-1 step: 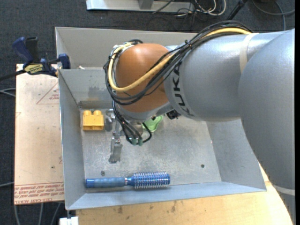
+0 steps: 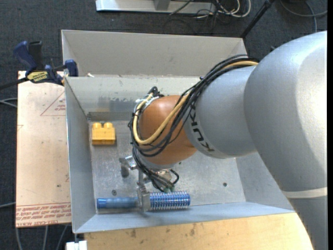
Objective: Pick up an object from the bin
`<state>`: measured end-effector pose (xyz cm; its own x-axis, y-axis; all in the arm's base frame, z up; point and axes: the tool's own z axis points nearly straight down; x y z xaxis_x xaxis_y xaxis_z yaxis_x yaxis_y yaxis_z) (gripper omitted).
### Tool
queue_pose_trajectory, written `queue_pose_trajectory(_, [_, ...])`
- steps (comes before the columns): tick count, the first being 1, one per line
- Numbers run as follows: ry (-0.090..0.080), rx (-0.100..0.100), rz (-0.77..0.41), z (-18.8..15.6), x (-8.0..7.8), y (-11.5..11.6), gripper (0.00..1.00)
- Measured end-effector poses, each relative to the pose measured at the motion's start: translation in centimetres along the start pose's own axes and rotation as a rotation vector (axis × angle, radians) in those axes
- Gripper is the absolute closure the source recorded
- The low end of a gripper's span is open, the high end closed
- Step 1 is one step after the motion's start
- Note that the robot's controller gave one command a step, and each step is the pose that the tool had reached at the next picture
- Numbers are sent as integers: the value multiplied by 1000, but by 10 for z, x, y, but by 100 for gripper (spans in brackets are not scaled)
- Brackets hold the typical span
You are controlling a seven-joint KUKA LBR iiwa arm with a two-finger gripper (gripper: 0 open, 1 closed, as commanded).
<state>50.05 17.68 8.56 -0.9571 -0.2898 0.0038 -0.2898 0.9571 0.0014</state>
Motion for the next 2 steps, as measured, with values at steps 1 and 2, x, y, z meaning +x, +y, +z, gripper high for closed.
queue_pose_trajectory(1, [-15,5,-245,3,45,-91,0])
queue_pose_trajectory(2, [-5,0,-248,5,47,-88,100])
